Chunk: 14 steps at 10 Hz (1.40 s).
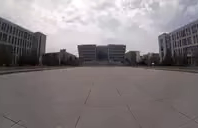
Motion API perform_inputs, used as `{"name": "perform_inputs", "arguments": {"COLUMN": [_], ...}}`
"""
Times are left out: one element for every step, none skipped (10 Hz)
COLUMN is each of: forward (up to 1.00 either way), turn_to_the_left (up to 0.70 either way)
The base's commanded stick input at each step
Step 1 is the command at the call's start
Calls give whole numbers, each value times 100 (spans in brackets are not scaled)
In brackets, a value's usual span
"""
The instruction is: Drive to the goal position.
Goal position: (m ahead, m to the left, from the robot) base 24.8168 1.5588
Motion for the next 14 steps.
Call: {"name": "perform_inputs", "arguments": {"forward": [70, 70, 70, 70, 70, 70, 70, 70, 70, 70, 70, 70, 70, 70], "turn_to_the_left": [0, 0, 0, 0, 0, 0, 0, 0, 0, 0, 0, 0, 0, 0]}}
